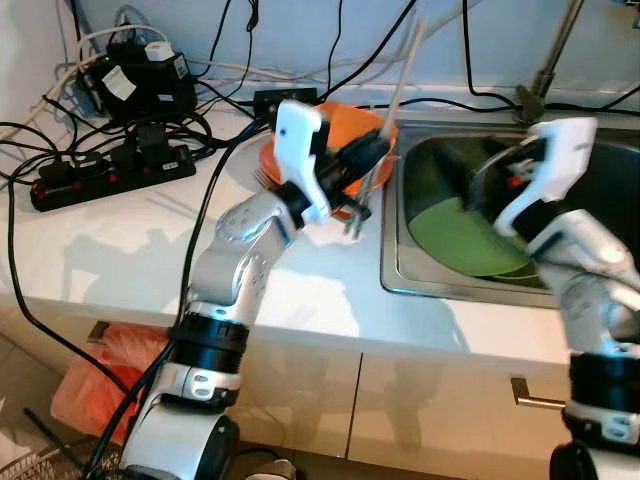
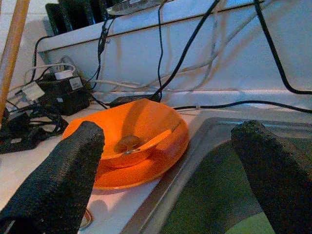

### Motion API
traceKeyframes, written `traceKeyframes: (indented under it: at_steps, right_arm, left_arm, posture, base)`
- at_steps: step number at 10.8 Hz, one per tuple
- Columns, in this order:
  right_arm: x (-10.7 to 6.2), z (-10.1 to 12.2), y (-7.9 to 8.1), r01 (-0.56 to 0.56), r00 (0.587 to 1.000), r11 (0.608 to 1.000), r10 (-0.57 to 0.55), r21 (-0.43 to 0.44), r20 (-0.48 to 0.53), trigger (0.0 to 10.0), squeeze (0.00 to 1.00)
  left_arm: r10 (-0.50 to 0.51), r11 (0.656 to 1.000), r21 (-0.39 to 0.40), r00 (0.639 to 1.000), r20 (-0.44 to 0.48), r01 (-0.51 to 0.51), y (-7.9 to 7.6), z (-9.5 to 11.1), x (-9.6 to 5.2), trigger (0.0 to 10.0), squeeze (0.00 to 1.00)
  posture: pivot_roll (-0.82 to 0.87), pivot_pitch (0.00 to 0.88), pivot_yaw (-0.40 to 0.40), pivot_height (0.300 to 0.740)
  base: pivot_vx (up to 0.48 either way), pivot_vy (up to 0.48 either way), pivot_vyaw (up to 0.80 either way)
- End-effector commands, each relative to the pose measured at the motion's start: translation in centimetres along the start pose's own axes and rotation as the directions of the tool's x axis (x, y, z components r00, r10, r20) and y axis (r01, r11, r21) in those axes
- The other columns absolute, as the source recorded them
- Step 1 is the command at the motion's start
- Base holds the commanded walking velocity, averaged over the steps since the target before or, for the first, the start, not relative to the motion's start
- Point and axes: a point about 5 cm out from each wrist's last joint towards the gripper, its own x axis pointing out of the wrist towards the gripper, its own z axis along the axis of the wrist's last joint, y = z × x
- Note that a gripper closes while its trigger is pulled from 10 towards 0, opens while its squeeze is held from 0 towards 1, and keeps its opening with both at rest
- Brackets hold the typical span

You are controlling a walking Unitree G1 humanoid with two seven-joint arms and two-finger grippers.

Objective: Kitchen organization

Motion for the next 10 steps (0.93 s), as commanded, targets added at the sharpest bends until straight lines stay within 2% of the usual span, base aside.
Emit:
traceKeyframes:
  at_steps: [1, 2, 3, 5, 8, 10]
  right_arm:
    - [0.2, 0.7, -0.4, -0.006, 1.000, 1.000, 0.006, 0.015, 0.002, 10.0, 0.00]
    - [0.1, 1.0, -0.6, -0.010, 1.000, 1.000, 0.010, 0.024, -0.003, 10.0, 0.00]
    - [0.5, 1.9, -0.4, -0.033, 0.999, 0.992, 0.030, 0.121, 0.031, 10.0, 0.00]
    - [0.8, 3.2, 0.7, -0.110, 0.992, 0.966, 0.093, 0.236, 0.083, 10.0, 0.00]
    - [0.6, 3.3, 1.7, -0.178, 0.984, 0.946, 0.168, 0.271, 0.059, 10.0, 0.00]
    - [0.6, 3.2, 2.4, -0.212, 0.977, 0.929, 0.210, 0.302, 0.041, 10.0, 0.00]
  left_arm:
    - [-0.003, 1.000, 0.015, 1.000, -0.015, 0.003, -0.1, -0.5, 0.0, 0.0, 0.00]
    - [-0.016, 1.000, 0.017, 1.000, -0.020, 0.017, -0.5, -0.7, 0.2, 0.0, 0.00]
    - [-0.084, 0.996, 0.018, 0.996, -0.028, 0.084, -2.1, -1.3, 0.5, 0.0, 0.00]
    - [-0.100, 0.994, 0.028, 0.993, -0.067, 0.102, -3.2, -2.8, 0.4, 0.0, 0.00]
    - [-0.085, 0.995, 0.053, 0.995, -0.054, 0.088, -4.1, -3.2, 0.7, 0.0, 0.00]
    - [-0.024, 0.993, 0.116, 0.999, -0.040, 0.029, -3.8, -3.0, 1.4, 0.0, 0.00]
  posture:
    - [0.08, 0.026, 0.055, 0.740]
    - [0.08, 0.030, 0.052, 0.740]
    - [0.08, 0.038, 0.045, 0.740]
    - [0.07, 0.051, 0.039, 0.740]
    - [0.07, 0.058, 0.024, 0.740]
    - [0.07, 0.055, 0.015, 0.740]
  base:
    - [0.000, 0.000, 0.00]
    - [0.000, 0.000, 0.00]
    - [0.000, 0.000, 0.00]
    - [0.000, 0.000, 0.00]
    - [0.000, 0.000, 0.00]
    - [0.000, 0.000, 0.00]
